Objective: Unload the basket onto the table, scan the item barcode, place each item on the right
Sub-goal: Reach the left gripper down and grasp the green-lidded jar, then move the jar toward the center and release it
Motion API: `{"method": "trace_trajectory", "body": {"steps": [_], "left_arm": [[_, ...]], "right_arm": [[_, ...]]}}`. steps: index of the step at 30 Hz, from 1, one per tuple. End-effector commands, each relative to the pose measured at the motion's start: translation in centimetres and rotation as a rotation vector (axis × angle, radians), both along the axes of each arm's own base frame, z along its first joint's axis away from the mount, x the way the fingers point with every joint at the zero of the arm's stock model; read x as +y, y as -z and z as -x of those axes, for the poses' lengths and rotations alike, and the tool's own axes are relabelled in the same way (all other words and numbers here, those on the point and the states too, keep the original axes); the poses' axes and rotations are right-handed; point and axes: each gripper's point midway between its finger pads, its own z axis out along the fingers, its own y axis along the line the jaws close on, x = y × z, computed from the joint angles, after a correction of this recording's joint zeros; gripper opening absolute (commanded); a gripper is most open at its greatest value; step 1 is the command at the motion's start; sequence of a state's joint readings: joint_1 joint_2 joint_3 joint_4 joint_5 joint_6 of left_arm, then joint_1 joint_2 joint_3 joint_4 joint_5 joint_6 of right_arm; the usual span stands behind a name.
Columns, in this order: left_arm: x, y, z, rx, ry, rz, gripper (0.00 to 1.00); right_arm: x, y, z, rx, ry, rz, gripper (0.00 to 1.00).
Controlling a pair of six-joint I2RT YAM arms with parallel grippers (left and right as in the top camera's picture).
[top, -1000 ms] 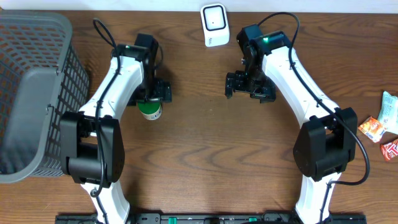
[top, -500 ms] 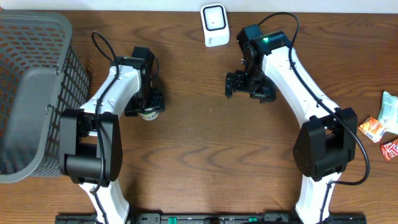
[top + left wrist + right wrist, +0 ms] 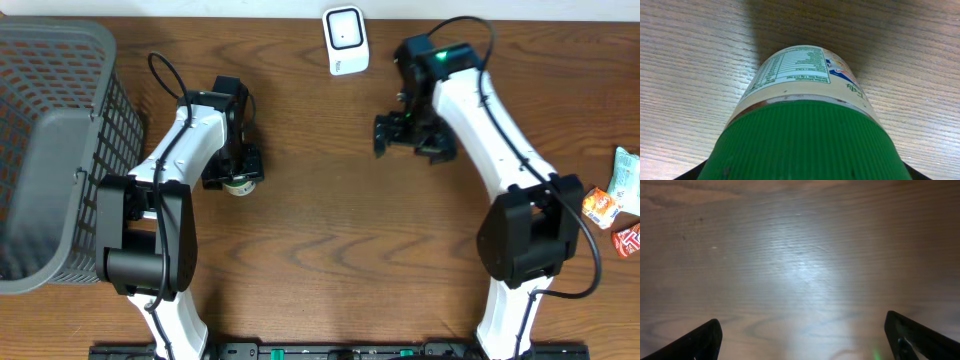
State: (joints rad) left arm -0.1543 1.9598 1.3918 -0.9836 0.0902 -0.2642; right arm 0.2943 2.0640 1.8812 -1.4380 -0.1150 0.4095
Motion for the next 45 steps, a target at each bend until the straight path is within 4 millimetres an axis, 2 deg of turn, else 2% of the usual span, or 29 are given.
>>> {"method": "trace_trajectory", "body": {"steps": [1, 7, 13, 17, 21, 26, 28, 32, 35, 39, 41, 43, 45], "left_arm": [[-1.9, -0.3, 0.1, -0.002, -0.007, 0.056, 0.67], [-4.8, -0.6, 0.5, -0.017, 0.011, 0.06, 0.67], [-9.4, -0.6, 0.8, -0.063, 0.079, 0.076, 0.67], [-13.0, -0.7, 1.0, -0.112, 0.12, 0.102, 0.67], [-16.5, -0.9, 1.3, -0.164, 0.157, 0.137, 0.67], [-19.4, -1.5, 1.8, -0.204, 0.216, 0.163, 0.67], [-19.6, -1.6, 1.7, -0.215, 0.225, 0.157, 0.69], [-19.5, -2.2, 1.3, -0.232, 0.221, 0.154, 0.85], [-19.6, -3.5, 0.9, -0.269, 0.233, 0.173, 0.98], [-20.0, -7.0, 0.4, -0.354, 0.266, 0.21, 0.98], [-19.6, -9.6, 0.4, -0.41, 0.262, 0.224, 0.98], [-18.4, -11.8, 0.4, -0.469, 0.251, 0.192, 0.98], [-16.4, -14.5, 0.6, -0.546, 0.235, 0.13, 0.98]], "right_arm": [[-2.6, -2.3, -2.0, -0.059, 0.024, -0.004, 0.99], [-7.1, -6.0, -3.1, -0.102, 0.14, -0.008, 0.99], [-10.1, -6.7, -2.8, -0.084, 0.211, -0.002, 0.99], [-11.0, -6.7, -2.5, -0.073, 0.227, 0.0, 0.99], [-11.0, -6.7, -2.5, -0.07, 0.227, 0.001, 0.99], [-11.0, -6.7, -2.5, -0.07, 0.227, 0.0, 0.99], [-11.0, -6.7, -2.4, -0.068, 0.227, 0.0, 0.99], [-11.0, -6.7, -2.3, -0.062, 0.227, 0.001, 0.99], [-11.0, -6.7, -2.3, -0.062, 0.227, 0.002, 0.99], [-11.0, -6.7, -2.3, -0.062, 0.227, 0.002, 0.99], [-10.8, -6.7, -2.2, -0.06, 0.223, 0.001, 0.99], [-10.3, -6.7, -2.1, -0.058, 0.211, 0.001, 0.99], [-9.6, -6.7, -2.2, -0.063, 0.192, -0.002, 0.99]]}}
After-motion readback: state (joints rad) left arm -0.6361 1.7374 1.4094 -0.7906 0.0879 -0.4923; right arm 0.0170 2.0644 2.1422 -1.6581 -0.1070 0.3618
